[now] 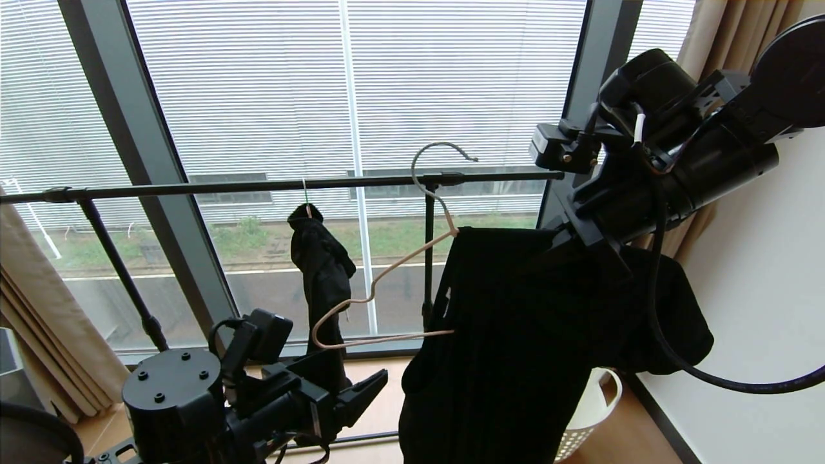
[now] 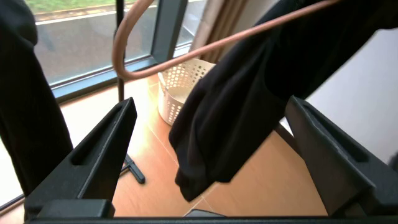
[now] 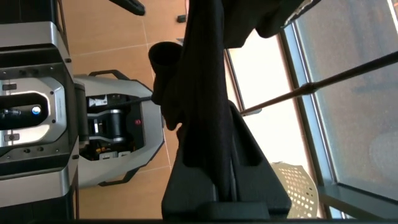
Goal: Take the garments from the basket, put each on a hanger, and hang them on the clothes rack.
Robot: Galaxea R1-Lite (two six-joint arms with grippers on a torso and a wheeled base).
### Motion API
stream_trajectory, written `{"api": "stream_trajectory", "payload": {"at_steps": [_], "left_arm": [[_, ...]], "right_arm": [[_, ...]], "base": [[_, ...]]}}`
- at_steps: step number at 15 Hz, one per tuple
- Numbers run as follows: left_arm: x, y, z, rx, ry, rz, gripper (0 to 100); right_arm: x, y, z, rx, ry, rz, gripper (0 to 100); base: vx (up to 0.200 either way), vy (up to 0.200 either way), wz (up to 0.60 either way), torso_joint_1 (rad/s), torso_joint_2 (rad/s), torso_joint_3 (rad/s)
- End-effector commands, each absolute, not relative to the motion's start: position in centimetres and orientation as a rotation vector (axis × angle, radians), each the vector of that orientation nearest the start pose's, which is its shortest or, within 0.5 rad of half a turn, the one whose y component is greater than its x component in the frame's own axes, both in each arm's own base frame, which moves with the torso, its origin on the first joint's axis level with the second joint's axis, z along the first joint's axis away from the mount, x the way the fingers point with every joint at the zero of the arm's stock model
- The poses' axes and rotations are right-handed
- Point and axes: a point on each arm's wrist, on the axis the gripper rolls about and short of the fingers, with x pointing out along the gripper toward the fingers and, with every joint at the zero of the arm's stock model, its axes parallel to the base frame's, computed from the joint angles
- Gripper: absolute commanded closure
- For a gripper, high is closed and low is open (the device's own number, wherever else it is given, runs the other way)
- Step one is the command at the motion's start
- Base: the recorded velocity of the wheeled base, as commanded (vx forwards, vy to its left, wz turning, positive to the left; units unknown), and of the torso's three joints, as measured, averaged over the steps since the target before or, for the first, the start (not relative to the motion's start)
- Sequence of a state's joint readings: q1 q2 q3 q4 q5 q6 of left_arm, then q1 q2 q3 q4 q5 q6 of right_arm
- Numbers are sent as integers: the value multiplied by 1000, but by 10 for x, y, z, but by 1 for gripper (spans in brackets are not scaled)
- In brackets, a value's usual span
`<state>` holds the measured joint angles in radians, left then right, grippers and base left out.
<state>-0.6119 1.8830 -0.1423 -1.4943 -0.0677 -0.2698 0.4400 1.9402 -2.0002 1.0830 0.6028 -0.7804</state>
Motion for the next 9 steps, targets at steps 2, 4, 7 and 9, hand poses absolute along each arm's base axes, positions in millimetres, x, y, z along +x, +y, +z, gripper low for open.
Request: {"api": "stream_trajectory", "payload": {"at_steps": [2, 4, 7, 9], "left_arm": [[202, -151, 71, -196, 323, -612, 0], [200, -154, 71, -200, 330, -622, 0], [198, -158, 71, -199, 329, -639, 0], [197, -159, 71, -202, 329, -644, 0]], "right_arm": [[289, 158, 282, -564, 628, 1321, 100], [288, 160, 282, -567, 625, 1327, 100], [285, 164, 282, -575, 620, 1341, 100], [286, 165, 281, -575, 624, 1340, 100]], "base": [[0, 0, 0, 0, 0, 0], [0, 0, 0, 0, 0, 0], [0, 0, 0, 0, 0, 0], [0, 0, 0, 0, 0, 0]]}}
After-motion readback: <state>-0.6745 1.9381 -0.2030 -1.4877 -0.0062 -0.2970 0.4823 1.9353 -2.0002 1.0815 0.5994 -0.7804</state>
